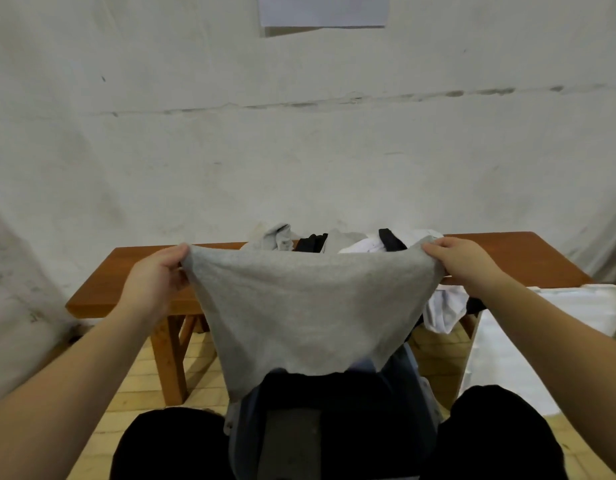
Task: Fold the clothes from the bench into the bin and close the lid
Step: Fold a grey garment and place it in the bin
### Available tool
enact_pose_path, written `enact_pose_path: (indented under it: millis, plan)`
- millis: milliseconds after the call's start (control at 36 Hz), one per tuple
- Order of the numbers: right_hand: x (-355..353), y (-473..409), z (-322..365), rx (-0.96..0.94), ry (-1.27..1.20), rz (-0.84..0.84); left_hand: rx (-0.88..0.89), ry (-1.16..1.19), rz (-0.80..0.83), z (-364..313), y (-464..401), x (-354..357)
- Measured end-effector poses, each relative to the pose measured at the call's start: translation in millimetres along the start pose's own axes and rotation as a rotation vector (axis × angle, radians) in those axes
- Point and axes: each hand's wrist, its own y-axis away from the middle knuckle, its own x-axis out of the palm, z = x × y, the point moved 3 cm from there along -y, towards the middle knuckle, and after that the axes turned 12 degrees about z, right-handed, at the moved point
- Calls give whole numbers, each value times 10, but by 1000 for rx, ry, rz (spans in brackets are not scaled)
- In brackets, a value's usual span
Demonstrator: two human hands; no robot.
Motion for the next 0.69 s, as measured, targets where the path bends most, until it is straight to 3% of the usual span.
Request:
enact_pose_path:
  millis: [250,389,472,583,694]
  plan:
    - [83,-92,-70,155,-492,176,18,-338,-190,72,7,-35]
    - [57,-100,-49,97,-537,254,19,-381,-191,60,-26,-58]
    - [56,-81,1,17,-478,292,11,-394,-157,55,-30,-24]
    - [30,-97,40,-69,-292,202,15,-440,-65,43,-27,22]
    - [-12,-24,108,-112,78,78,22,-589,-31,55,-1,65]
